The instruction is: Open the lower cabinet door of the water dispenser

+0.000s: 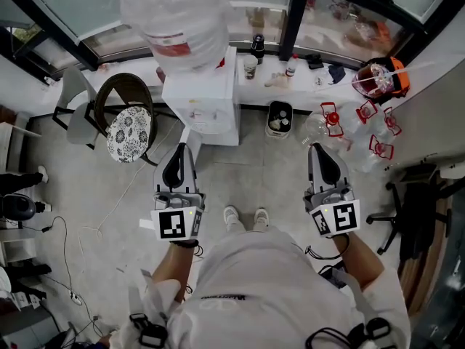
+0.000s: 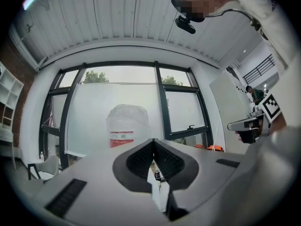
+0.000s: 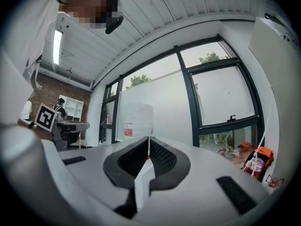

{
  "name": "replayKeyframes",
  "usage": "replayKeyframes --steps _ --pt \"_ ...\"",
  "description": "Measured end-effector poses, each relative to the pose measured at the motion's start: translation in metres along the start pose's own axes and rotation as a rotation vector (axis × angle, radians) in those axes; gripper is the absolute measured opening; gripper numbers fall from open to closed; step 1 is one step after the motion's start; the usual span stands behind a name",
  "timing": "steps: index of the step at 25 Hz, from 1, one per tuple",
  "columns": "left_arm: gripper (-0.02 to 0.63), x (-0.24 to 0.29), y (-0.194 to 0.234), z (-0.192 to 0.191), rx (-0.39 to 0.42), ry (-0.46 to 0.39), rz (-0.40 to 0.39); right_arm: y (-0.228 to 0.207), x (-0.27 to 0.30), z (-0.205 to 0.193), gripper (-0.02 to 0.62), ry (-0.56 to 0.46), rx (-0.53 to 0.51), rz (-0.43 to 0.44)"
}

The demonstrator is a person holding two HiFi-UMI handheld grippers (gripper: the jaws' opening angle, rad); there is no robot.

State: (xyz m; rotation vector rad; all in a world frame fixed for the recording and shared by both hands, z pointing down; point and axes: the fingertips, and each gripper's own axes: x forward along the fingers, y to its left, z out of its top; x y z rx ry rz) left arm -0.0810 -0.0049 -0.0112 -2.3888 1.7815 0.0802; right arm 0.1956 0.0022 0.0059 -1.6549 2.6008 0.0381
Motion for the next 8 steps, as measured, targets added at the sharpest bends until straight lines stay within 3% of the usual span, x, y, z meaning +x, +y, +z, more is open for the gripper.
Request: replayKeyframes --steps 8 --pt "0.002 -0.0040 0.0013 0.0023 0.000 -0.007 0.003 0.0038 0.0005 0.0003 0.020 -0.002 -0.006 0.006"
